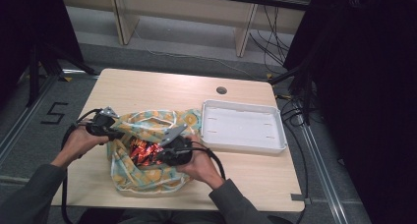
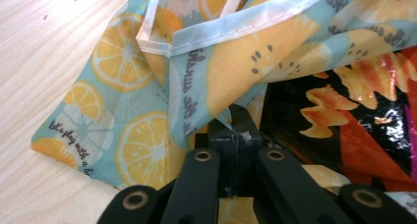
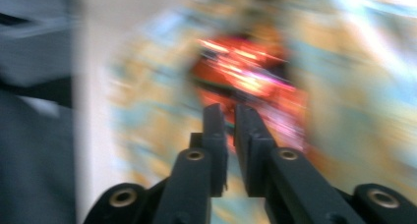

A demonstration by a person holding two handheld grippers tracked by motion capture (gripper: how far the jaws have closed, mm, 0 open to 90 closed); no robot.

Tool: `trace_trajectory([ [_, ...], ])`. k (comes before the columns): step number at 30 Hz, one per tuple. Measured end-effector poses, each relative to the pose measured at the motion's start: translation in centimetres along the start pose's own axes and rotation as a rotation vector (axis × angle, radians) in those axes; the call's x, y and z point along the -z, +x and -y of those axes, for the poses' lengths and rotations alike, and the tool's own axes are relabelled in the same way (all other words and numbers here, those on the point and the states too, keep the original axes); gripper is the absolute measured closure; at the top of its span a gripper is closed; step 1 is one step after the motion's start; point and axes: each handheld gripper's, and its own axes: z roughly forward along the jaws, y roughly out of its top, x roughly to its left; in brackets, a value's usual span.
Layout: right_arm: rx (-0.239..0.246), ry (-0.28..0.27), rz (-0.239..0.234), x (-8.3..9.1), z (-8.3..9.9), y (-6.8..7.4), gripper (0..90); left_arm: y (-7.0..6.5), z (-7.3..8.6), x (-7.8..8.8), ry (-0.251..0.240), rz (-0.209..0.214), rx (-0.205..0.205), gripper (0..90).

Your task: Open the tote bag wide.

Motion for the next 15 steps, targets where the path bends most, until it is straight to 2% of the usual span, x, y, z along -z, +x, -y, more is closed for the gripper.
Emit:
trace_trajectory([
  [1,-0.012,0.028,0.051,0.5,0.3,-0.7,86.8,0.0,0.0,0.0,0.003,0.006,-0.010,89.2],
  [2,-0.027,0.043,0.084,0.7,0.7,-1.4,88.5,-0.1,0.0,0.1,0.000,-0.003,-0.016,89.2],
  [4,-0.032,0.069,0.132,0.9,1.6,-3.0,90.0,-0.1,-0.1,0.1,0.000,0.006,-0.020,89.2],
  [9,-0.087,0.143,0.160,-0.1,3.8,-5.3,90.0,-0.2,0.0,0.1,-0.003,-0.002,-0.036,89.2],
  [10,-0.099,0.171,0.162,-0.4,4.2,-5.6,90.0,-0.2,0.0,0.0,0.008,-0.004,-0.028,89.2],
  [11,-0.096,0.184,0.164,-0.9,4.7,-6.1,90.0,-0.2,0.1,0.0,0.025,0.001,-0.041,89.2],
  [12,-0.100,0.217,0.184,-1.3,5.0,-6.4,90.0,-0.2,0.4,-0.1,0.015,-0.005,-0.051,89.2],
  [13,-0.098,0.249,0.211,-1.6,5.2,-6.8,90.0,-0.4,0.5,-0.2,0.013,-0.005,-0.038,89.2],
  [14,-0.098,0.249,0.211,-1.6,5.2,-6.8,90.0,-0.4,0.5,-0.2,0.013,-0.005,-0.038,89.1],
  [15,-0.110,0.258,0.223,-1.9,5.5,-7.2,90.0,-0.5,0.8,-0.2,0.035,0.005,-0.062,88.9],
])
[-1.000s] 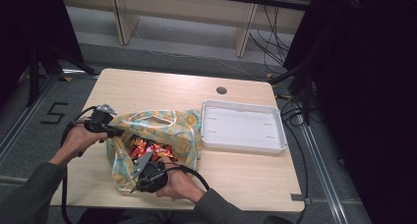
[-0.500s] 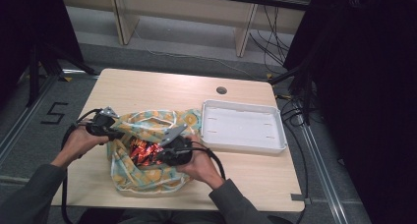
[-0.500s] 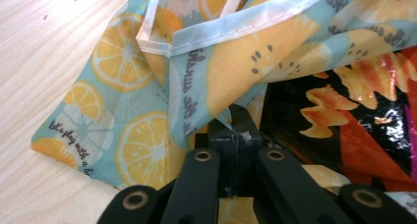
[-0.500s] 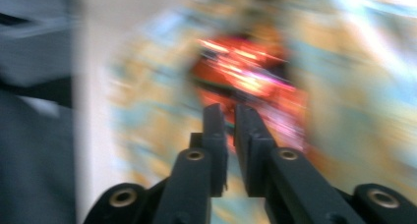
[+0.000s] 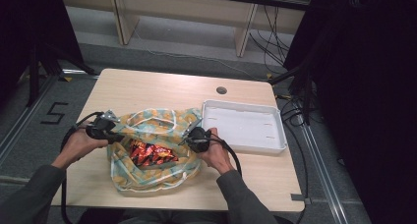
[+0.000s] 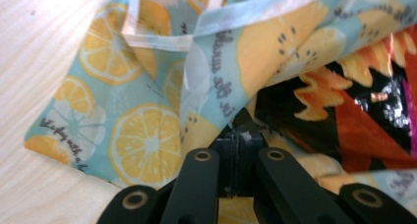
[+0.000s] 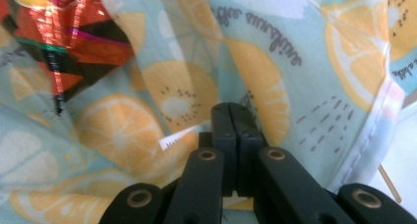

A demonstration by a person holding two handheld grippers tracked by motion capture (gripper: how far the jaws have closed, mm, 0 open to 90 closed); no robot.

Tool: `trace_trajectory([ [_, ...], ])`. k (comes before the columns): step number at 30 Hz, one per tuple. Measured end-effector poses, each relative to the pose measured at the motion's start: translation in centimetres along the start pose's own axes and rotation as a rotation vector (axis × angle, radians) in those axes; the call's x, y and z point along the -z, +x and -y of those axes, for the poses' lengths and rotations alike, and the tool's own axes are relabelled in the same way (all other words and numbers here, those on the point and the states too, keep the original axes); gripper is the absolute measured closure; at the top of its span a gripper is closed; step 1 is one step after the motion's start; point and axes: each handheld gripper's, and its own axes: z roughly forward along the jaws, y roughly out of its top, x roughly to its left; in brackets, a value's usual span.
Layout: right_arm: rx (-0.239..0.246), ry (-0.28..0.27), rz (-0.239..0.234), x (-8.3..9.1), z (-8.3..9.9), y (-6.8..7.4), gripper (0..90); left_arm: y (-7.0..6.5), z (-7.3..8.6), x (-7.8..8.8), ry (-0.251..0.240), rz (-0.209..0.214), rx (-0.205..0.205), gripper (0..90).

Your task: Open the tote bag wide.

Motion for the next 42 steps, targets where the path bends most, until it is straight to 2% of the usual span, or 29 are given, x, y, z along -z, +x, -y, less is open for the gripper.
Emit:
trace_trajectory([
  [2,0.016,0.000,0.006,0.2,-0.1,0.1,90.0,-0.6,0.1,-0.1,-0.012,-0.003,0.007,85.4],
  [3,0.018,-0.017,0.002,0.5,-0.2,0.5,90.0,-0.8,0.1,0.2,-0.002,0.001,-0.010,82.8],
  [4,0.019,-0.026,-0.007,0.9,-0.3,0.9,90.0,-1.1,0.0,0.5,-0.023,-0.002,0.003,80.7],
  [6,0.062,-0.059,-0.029,1.6,-0.5,1.4,90.0,-1.7,-0.3,1.3,-0.041,0.011,0.007,75.0],
  [7,0.037,-0.064,-0.038,1.9,-0.5,1.8,90.0,-2.0,-0.4,1.9,-0.037,0.022,0.003,71.9],
  [8,0.039,-0.074,-0.040,2.2,-0.6,2.0,89.8,-2.4,-0.5,2.3,-0.053,0.021,0.002,68.1],
  [9,0.064,-0.088,-0.044,2.3,-0.7,2.1,89.1,-2.7,-0.7,2.9,-0.052,0.021,-0.011,64.1],
  [11,0.067,-0.092,-0.035,2.8,-0.8,2.6,88.2,-3.2,-0.8,3.4,-0.062,0.021,0.001,58.4],
  [12,0.073,-0.105,-0.039,2.9,-1.0,2.9,87.8,-4.3,-0.8,4.1,-0.103,0.027,0.001,57.4],
  [14,0.080,-0.120,-0.044,3.3,-1.1,3.4,87.2,-5.3,-0.7,4.6,-0.137,0.028,0.012,57.1],
  [17,0.069,-0.125,-0.048,3.6,-1.2,3.9,86.2,-6.0,-0.6,4.8,-0.162,0.047,0.023,57.3],
  [19,0.078,-0.129,-0.054,3.8,-1.2,4.2,84.8,-7.0,-0.6,5.1,-0.190,0.057,0.022,57.2],
  [21,0.081,-0.130,-0.066,3.9,-1.1,4.3,83.9,-7.4,-0.7,5.3,-0.193,0.053,0.025,55.4],
  [22,0.063,-0.130,-0.068,3.9,-1.0,4.5,83.7,-7.6,-0.7,5.5,-0.192,0.053,0.025,53.8],
  [24,0.070,-0.137,-0.071,4.0,-1.0,4.5,83.6,-7.6,-0.8,6.0,-0.193,0.048,0.007,52.5],
  [25,0.059,-0.140,-0.078,4.1,-0.9,4.5,83.6,-7.3,-0.9,6.5,-0.191,0.037,0.015,52.1],
  [26,0.084,-0.145,-0.081,4.1,-1.0,4.4,83.4,-7.0,-0.8,6.8,-0.194,0.029,0.020,51.7],
  [28,0.081,-0.148,-0.085,4.1,-0.9,4.4,83.0,-6.5,-0.7,7.2,-0.186,0.013,0.038,49.1],
  [29,0.069,-0.145,-0.085,4.2,-0.9,4.4,82.6,-6.5,-0.7,7.2,-0.186,0.013,0.038,46.8],
  [30,0.069,-0.145,-0.085,4.2,-0.9,4.4,82.6,-6.4,-0.5,7.4,-0.188,0.002,0.059,46.8],
  [31,0.043,-0.140,-0.089,4.3,-0.7,4.5,82.6,-6.4,-0.3,7.9,-0.194,-0.005,0.073,44.6],
  [33,0.047,-0.147,-0.093,4.2,-0.7,4.5,82.6,-6.7,-0.2,8.2,-0.206,0.006,0.070,45.5],
  [34,0.050,-0.151,-0.096,4.3,-0.7,4.4,82.5,-7.6,-0.3,8.7,-0.216,0.042,0.042,46.5],
  [36,0.063,-0.155,-0.102,4.4,-0.7,4.2,82.1,-8.6,-0.4,8.6,-0.203,0.078,0.007,47.0],
  [37,0.049,-0.157,-0.101,4.4,-0.6,4.4,81.8,-9.1,-0.4,8.3,-0.197,0.090,0.016,47.0],
  [39,0.066,-0.158,-0.085,4.6,-0.6,4.3,81.4,-9.4,-0.4,7.8,-0.187,0.089,0.007,46.7],
  [40,0.058,-0.164,-0.082,4.6,-0.6,4.3,80.2,-9.6,-0.2,6.7,-0.166,0.079,0.005,45.5],
  [41,0.046,-0.168,-0.092,4.6,-0.5,4.3,79.7,-9.6,-0.2,6.7,-0.166,0.079,0.005,45.0],
  [42,0.046,-0.168,-0.092,4.6,-0.5,4.3,79.7,-9.6,0.0,6.1,-0.158,0.074,0.022,45.0],
])
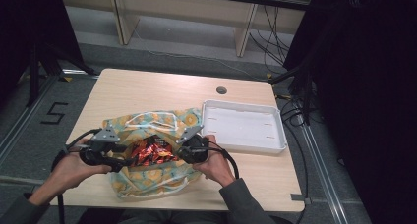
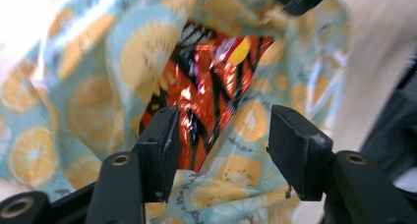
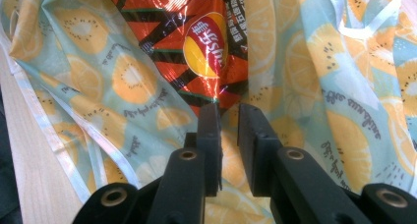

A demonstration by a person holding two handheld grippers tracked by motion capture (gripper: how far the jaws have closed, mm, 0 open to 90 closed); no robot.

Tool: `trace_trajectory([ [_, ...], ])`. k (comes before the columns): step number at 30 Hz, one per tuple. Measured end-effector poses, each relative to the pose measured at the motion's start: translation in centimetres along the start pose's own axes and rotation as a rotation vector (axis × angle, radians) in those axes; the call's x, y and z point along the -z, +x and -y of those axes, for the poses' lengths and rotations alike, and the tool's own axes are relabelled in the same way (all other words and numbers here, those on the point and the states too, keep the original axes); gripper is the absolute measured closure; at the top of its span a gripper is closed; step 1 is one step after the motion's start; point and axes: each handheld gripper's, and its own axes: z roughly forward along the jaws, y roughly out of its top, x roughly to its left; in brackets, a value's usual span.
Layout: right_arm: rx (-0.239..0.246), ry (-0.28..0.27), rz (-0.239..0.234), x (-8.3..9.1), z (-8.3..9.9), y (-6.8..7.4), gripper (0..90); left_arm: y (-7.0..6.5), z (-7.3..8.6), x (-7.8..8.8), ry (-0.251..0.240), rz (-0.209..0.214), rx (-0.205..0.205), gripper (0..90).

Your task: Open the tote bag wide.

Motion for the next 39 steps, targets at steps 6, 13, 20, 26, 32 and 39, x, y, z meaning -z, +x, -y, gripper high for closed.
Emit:
trace_trajectory([
  [6,-0.036,-0.004,-0.005,0.2,0.3,0.0,76.7,0.3,1.6,-3.1,0.070,-0.049,0.007,45.0],
  [13,-0.035,-0.004,-0.007,0.0,0.5,0.2,75.5,0.5,2.3,-4.2,0.091,-0.103,0.004,43.7],
  [20,-0.033,-0.005,-0.017,-0.2,0.7,0.1,74.4,0.8,2.8,-5.4,0.128,-0.099,-0.009,44.4],
  [26,-0.033,-0.004,-0.024,-0.2,0.8,0.1,74.3,1.2,2.9,-6.2,0.147,-0.096,-0.011,46.4],
  [32,-0.034,0.004,-0.042,-0.2,0.7,0.1,74.3,1.2,3.1,-6.4,0.142,-0.093,-0.018,51.7],
  [39,-0.047,-0.004,-0.027,-0.1,0.8,0.1,74.3,0.8,3.0,-6.4,0.158,-0.103,-0.125,82.1],
])
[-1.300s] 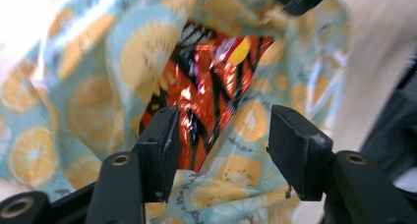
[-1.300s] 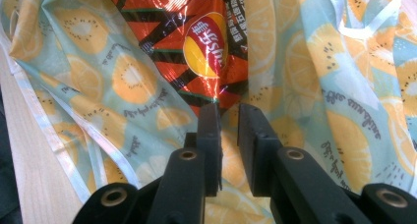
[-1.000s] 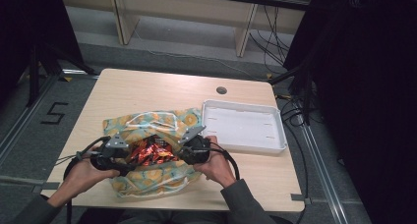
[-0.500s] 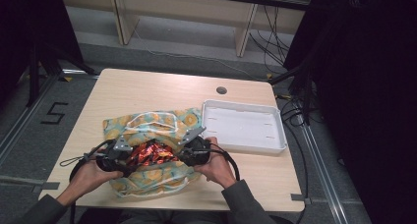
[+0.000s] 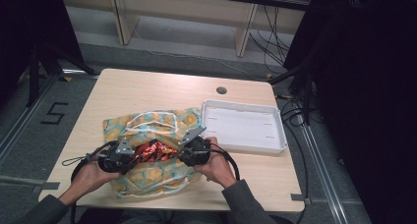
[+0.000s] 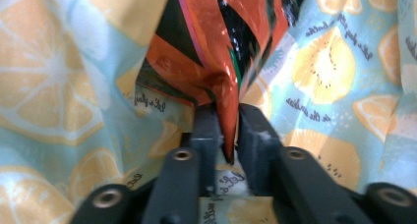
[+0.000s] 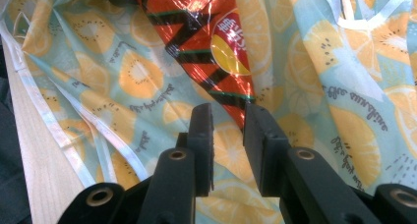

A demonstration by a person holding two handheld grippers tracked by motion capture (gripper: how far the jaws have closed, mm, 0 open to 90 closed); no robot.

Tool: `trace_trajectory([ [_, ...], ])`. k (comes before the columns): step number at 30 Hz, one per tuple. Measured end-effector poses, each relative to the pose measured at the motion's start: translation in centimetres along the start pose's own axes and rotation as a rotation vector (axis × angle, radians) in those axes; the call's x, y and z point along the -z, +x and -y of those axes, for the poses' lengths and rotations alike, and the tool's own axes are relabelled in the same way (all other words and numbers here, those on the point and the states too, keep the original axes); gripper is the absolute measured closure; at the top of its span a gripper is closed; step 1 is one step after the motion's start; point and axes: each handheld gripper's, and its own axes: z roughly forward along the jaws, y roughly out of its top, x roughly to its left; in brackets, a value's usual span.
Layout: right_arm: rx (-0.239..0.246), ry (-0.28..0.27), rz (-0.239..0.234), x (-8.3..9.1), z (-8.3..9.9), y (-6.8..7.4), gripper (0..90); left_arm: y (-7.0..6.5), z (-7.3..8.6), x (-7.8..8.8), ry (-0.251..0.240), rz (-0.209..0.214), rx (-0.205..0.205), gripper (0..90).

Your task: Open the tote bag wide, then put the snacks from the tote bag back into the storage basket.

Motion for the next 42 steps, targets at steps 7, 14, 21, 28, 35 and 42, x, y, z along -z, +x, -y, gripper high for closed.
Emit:
trace_trajectory([
  [7,-0.008,-0.009,0.011,0.3,0.1,-0.4,74.4,-0.3,-0.6,1.6,-0.008,0.048,-0.062,88.0],
  [14,-0.055,-0.025,0.015,1.3,0.4,-0.6,74.4,-0.4,-0.8,3.7,-0.027,0.113,-0.099,88.6],
  [21,-0.041,-0.080,0.022,2.6,0.7,-0.3,71.2,0.0,-1.6,6.7,-0.095,0.170,-0.103,88.7],
  [28,-0.052,-0.099,0.001,2.6,0.9,-0.2,67.5,0.4,-1.8,7.8,-0.137,0.190,-0.047,88.8],
  [35,-0.058,-0.156,-0.021,2.7,0.4,0.1,64.6,1.0,-1.7,9.4,-0.174,0.203,-0.039,88.7],
  [42,-0.042,-0.199,-0.037,2.7,-0.1,0.5,61.9,1.9,-1.7,10.6,-0.221,0.213,-0.014,88.8],
])
